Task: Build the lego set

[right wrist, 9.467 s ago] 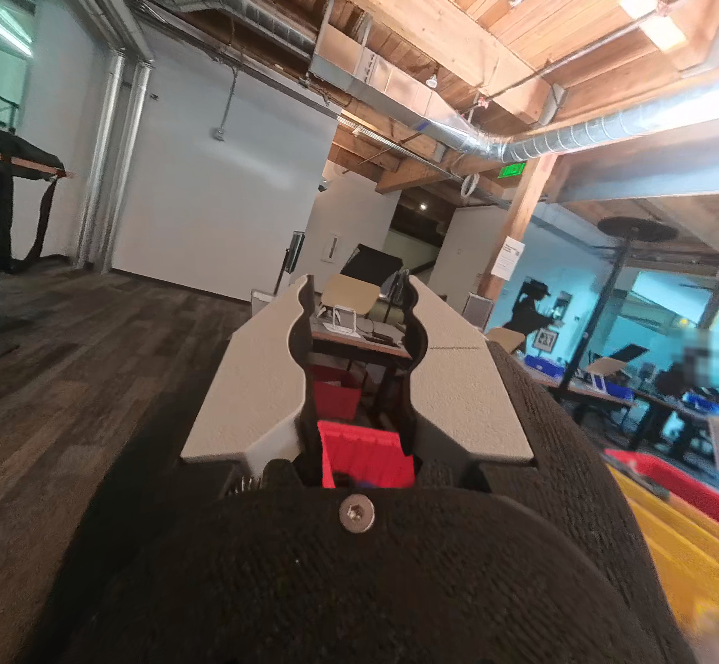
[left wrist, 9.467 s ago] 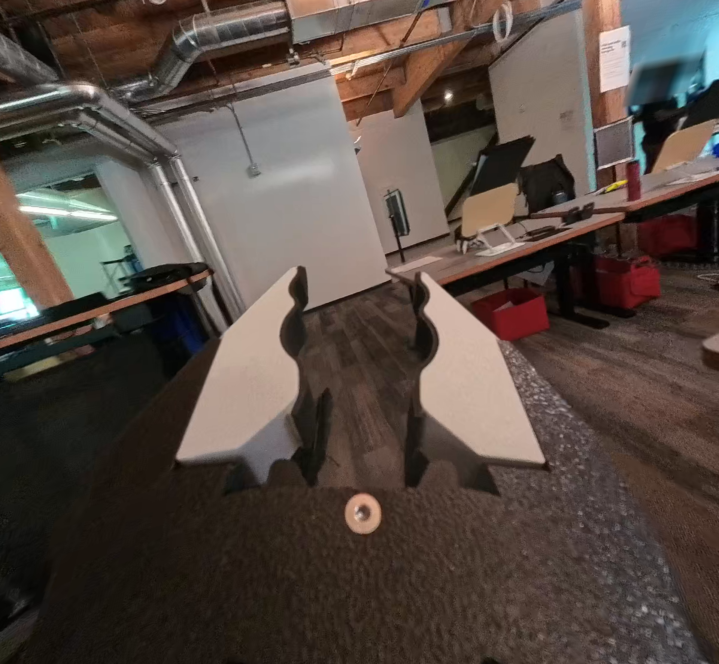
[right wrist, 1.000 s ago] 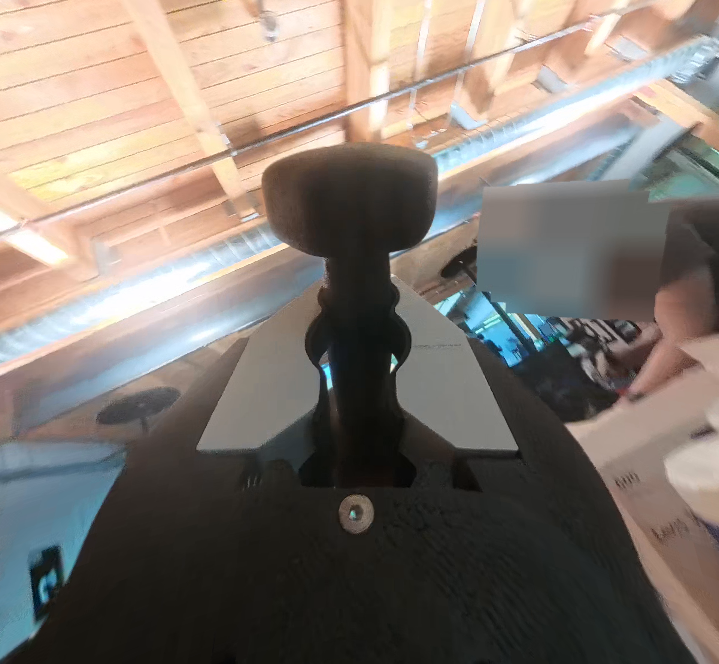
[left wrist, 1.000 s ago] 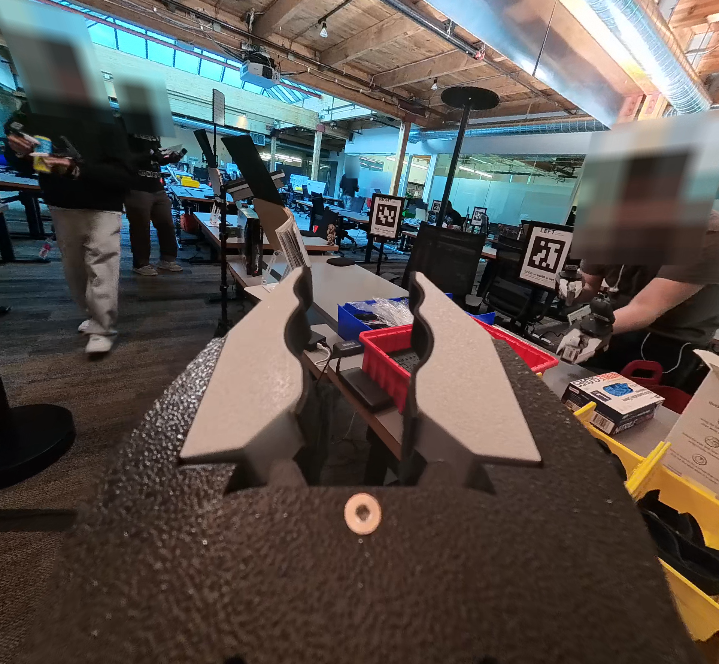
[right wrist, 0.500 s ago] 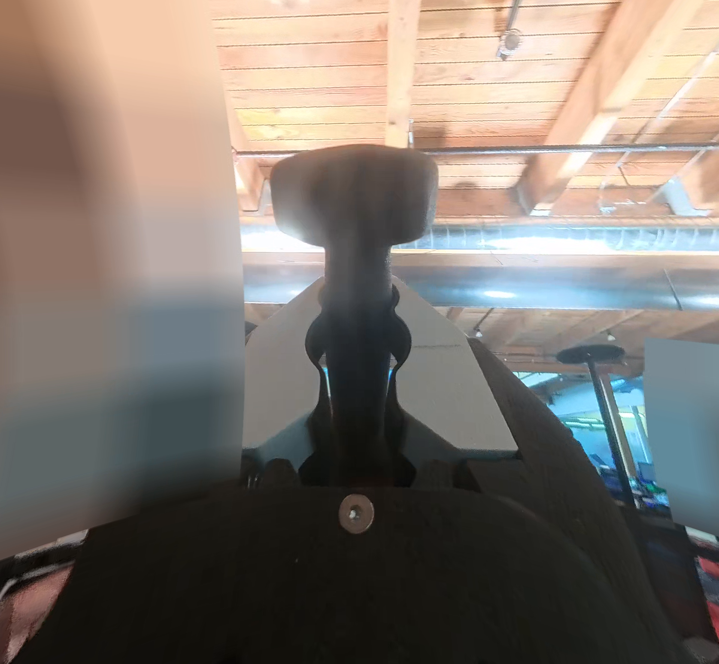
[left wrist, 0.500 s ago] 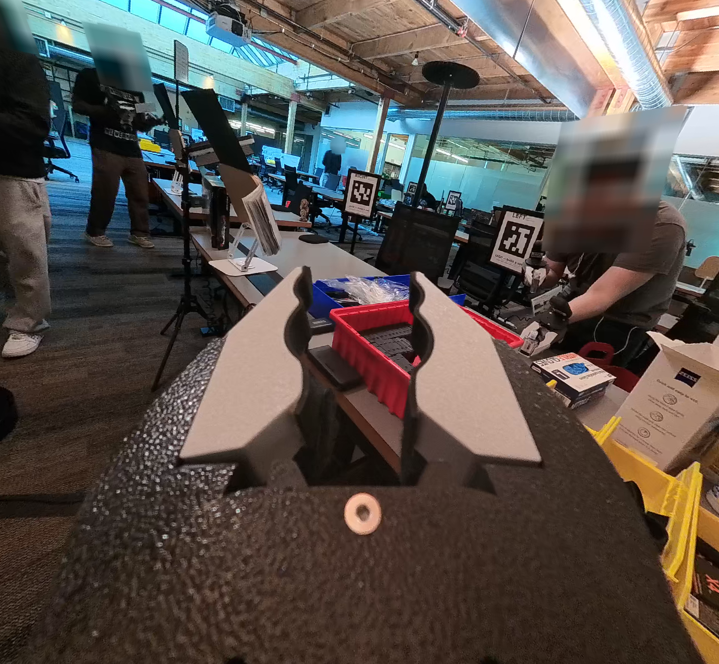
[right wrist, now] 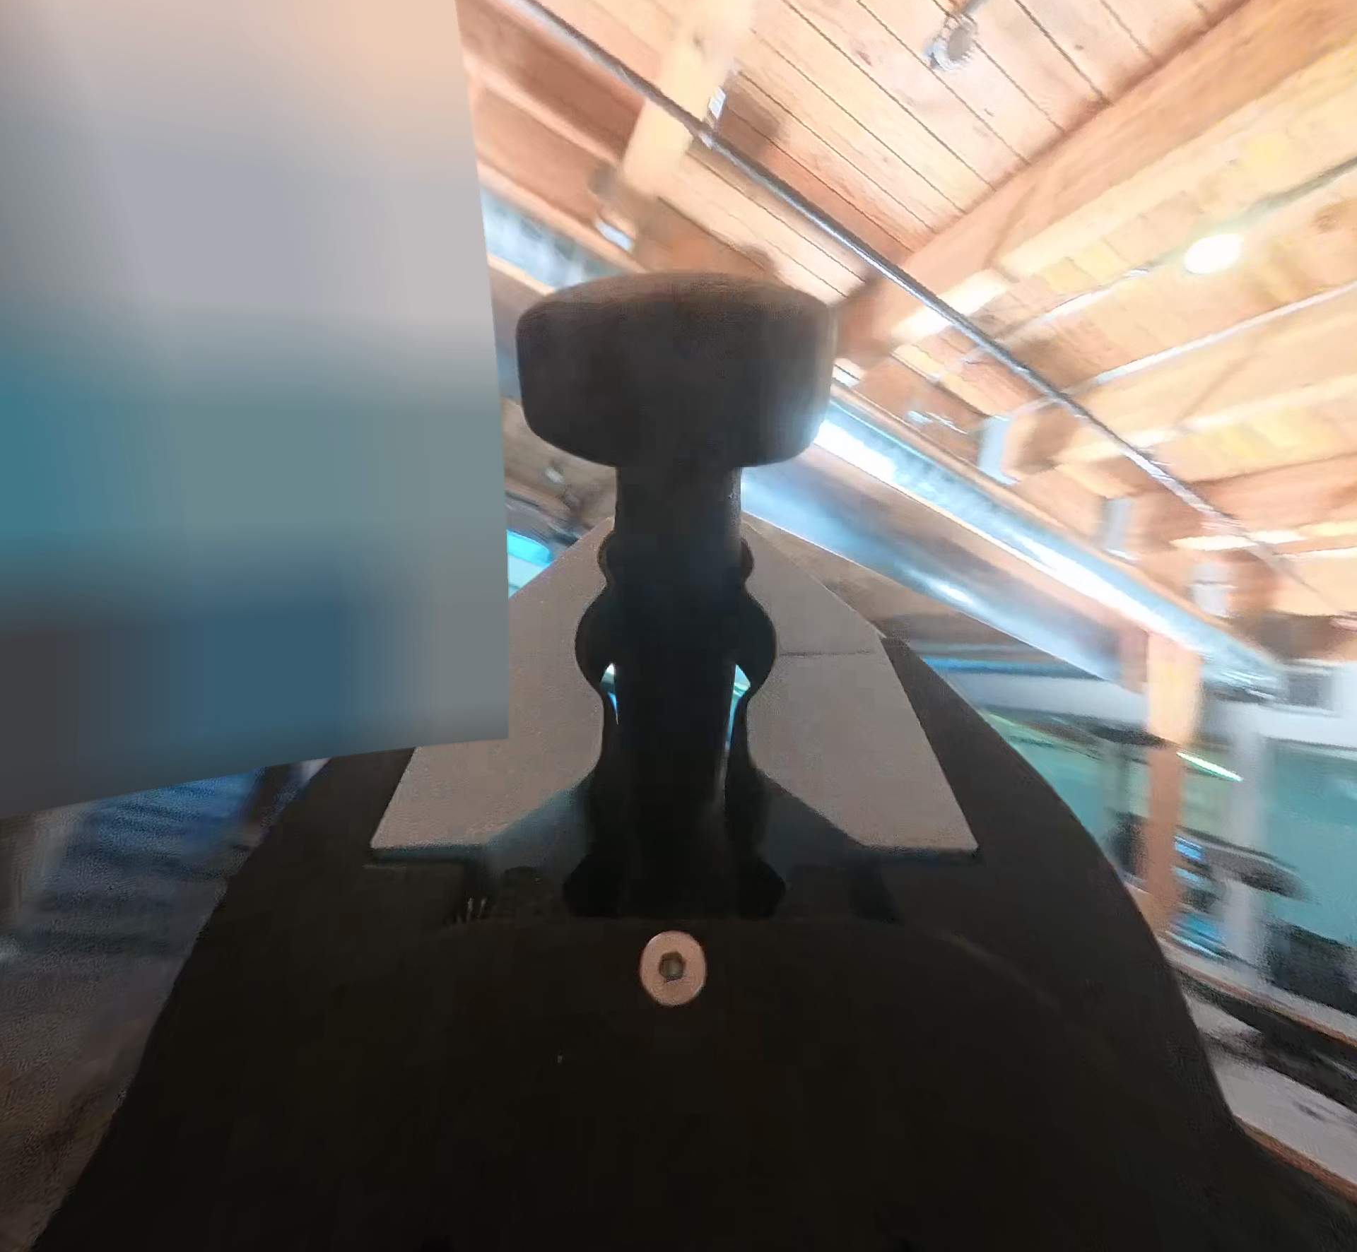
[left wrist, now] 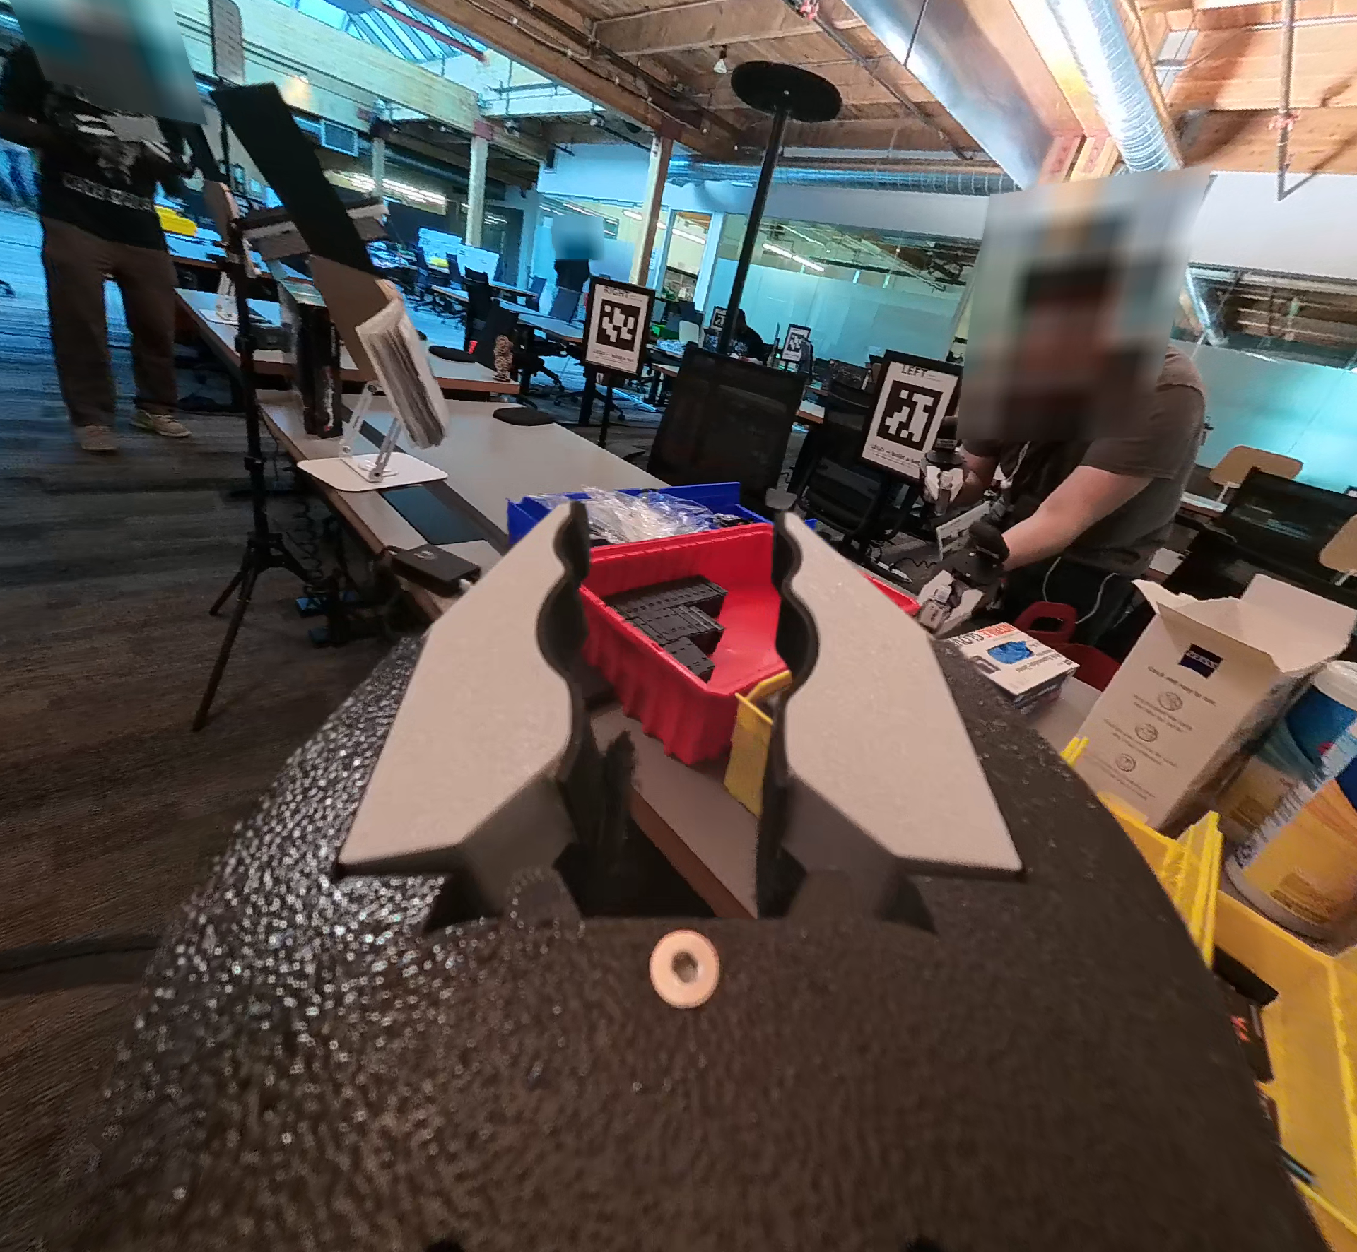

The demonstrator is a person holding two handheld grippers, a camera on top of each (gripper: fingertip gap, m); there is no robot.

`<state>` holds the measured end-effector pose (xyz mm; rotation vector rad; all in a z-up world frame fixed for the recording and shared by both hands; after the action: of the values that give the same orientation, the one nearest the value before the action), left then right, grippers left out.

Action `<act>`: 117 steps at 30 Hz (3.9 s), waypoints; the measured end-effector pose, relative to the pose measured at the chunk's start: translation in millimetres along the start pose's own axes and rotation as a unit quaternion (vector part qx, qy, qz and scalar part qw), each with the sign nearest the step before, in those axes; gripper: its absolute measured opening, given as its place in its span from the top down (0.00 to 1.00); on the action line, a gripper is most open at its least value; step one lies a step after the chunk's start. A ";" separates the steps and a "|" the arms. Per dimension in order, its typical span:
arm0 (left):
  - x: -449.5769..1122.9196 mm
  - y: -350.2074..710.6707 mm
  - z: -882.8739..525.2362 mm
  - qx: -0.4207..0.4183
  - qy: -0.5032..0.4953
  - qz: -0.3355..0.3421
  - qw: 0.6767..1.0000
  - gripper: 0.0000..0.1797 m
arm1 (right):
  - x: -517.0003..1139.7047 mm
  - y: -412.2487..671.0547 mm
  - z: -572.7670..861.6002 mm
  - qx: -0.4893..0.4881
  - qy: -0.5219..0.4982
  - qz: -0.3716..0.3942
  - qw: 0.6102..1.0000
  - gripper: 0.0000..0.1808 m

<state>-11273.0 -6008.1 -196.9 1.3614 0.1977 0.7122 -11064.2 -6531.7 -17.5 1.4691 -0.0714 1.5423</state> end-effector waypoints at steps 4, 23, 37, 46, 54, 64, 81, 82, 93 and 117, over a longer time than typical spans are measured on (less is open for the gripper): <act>12.0 -13.2 14.5 -0.014 -0.022 -0.010 1.000 0.74 | -11.3 -4.1 24.4 -0.188 -0.080 -0.132 0.970 0.87; 79.6 -61.0 84.1 -0.020 -0.094 -0.055 0.994 0.73 | -97.2 -139.2 169.7 -0.567 -0.045 -0.550 0.612 0.87; 109.9 -85.8 102.2 0.000 -0.082 -0.087 0.993 0.73 | -146.2 -235.6 238.7 -0.560 0.030 -0.648 0.515 0.87; 104.2 -91.7 102.5 0.012 -0.075 -0.102 0.992 0.73 | -167.9 -267.5 247.1 -0.529 0.033 -0.690 0.493 0.87; 91.7 -87.0 95.0 0.011 -0.060 -0.097 0.993 0.73 | -164.3 -280.8 254.9 -0.539 0.072 -0.717 0.437 0.87; 67.7 -83.4 73.8 -0.008 -0.028 -0.088 0.996 0.73 | -162.0 -292.8 257.6 -0.510 0.132 -0.766 0.368 0.85; 33.0 -68.4 36.1 -0.030 0.010 -0.065 0.997 0.73 | -136.2 -279.5 249.6 -0.321 0.220 -0.857 0.338 0.51; 30.0 -66.9 34.0 -0.029 0.013 -0.064 0.997 0.73 | -133.1 -278.0 249.3 -0.320 0.214 -0.856 0.345 0.48; 2.7 -41.2 -2.4 -0.037 0.052 -0.037 0.997 0.66 | -94.6 -245.2 224.6 -0.369 0.189 -0.825 0.385 0.22; -38.9 9.2 -86.1 -0.012 0.091 -0.016 0.996 0.47 | 15.5 -58.7 -50.5 -0.692 -0.056 -0.132 0.707 0.36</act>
<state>-11351.5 -5959.2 -218.3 1.2669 0.3542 0.8098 -11060.2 -6460.3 -51.0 0.2770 -0.8590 0.6958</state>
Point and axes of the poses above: each gripper's, where its closed fingertips meet, x out along the fingers, y out of its top, z = x × y across the jaws, the point moved 9 cm from there along -x, back along the fingers, and after that the axes turned 8 degrees about z, right-handed, at the moved point
